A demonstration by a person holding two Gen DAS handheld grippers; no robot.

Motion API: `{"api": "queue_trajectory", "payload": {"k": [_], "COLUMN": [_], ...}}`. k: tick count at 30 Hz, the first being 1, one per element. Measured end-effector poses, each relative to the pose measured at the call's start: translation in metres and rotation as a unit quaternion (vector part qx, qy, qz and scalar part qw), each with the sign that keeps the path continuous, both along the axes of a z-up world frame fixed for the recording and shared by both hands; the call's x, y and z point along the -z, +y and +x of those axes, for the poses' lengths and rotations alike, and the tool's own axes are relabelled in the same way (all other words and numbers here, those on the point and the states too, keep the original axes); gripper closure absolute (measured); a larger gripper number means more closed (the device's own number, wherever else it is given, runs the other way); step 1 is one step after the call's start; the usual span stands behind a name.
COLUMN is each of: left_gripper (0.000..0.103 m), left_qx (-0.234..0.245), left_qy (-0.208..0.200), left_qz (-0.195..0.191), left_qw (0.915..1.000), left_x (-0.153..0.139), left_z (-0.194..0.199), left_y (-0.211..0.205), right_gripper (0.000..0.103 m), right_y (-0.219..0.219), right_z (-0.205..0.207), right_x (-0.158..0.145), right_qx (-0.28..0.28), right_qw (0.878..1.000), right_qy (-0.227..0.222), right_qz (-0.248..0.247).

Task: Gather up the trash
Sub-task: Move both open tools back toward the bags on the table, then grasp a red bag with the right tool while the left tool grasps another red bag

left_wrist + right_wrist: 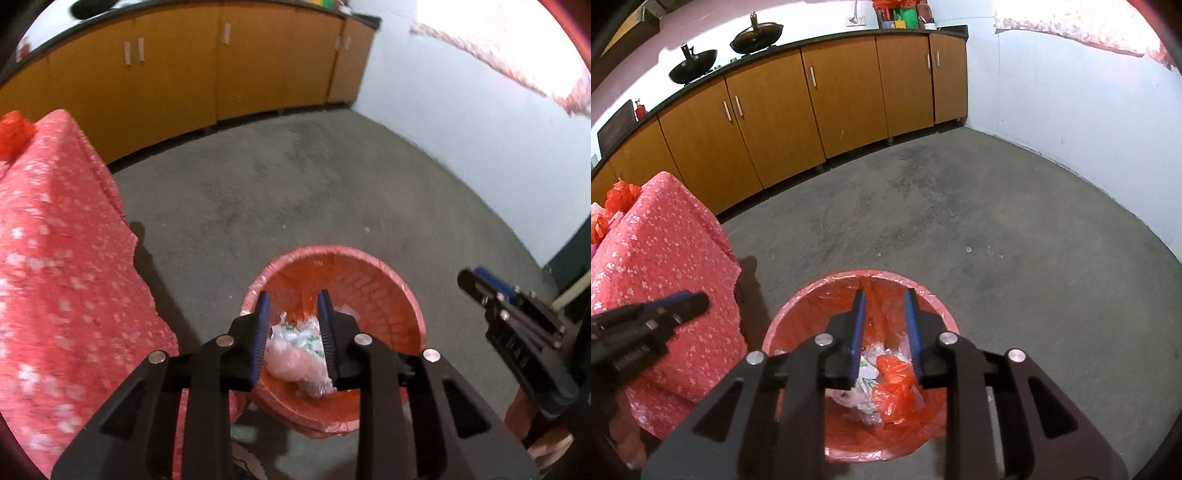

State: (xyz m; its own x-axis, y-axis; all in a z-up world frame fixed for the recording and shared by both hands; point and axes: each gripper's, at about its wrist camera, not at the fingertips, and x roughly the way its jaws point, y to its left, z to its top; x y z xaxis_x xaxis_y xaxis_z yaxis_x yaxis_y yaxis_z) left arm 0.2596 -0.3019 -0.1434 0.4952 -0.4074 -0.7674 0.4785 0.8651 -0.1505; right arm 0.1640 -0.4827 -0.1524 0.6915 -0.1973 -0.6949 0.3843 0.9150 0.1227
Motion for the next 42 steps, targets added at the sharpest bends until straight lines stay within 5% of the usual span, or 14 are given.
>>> {"api": "queue_trajectory", "payload": {"k": [8, 13, 18, 31, 37, 42], "left_gripper": [0.068, 0.064, 0.056, 0.036, 0.032, 0.031], "left_qx": [-0.079, -0.143, -0.231, -0.407, -0.436, -0.438], "left_qy": [-0.038, -0.089, -0.155, -0.165, -0.155, -0.149], "left_qz": [-0.044, -0.037, 0.014, 0.061, 0.046, 0.036], "left_qw": [0.9952, 0.985, 0.9603, 0.8964, 0.8855, 0.8858], "left_x": [-0.057, -0.087, -0.107, -0.104, -0.099, -0.097], "left_z": [-0.004, -0.011, -0.013, 0.012, 0.026, 0.04], "left_y": [0.077, 0.152, 0.24, 0.433, 0.473, 0.489], "right_gripper": [0.08, 0.08, 0.08, 0.061, 0.051, 0.051], "right_y": [0.037, 0.088, 0.161, 0.332, 0.367, 0.377], "right_z": [0.017, 0.047, 0.08, 0.184, 0.233, 0.263], "right_x": [-0.037, -0.073, -0.108, -0.144, -0.135, -0.122], "right_qx": [-0.053, -0.114, -0.18, -0.27, -0.249, -0.231], "right_qw": [0.998, 0.992, 0.98, 0.96, 0.966, 0.972], "right_qy": [-0.029, -0.059, -0.086, -0.075, -0.059, -0.029], "right_qz": [-0.016, -0.004, -0.007, -0.02, -0.039, -0.045]}}
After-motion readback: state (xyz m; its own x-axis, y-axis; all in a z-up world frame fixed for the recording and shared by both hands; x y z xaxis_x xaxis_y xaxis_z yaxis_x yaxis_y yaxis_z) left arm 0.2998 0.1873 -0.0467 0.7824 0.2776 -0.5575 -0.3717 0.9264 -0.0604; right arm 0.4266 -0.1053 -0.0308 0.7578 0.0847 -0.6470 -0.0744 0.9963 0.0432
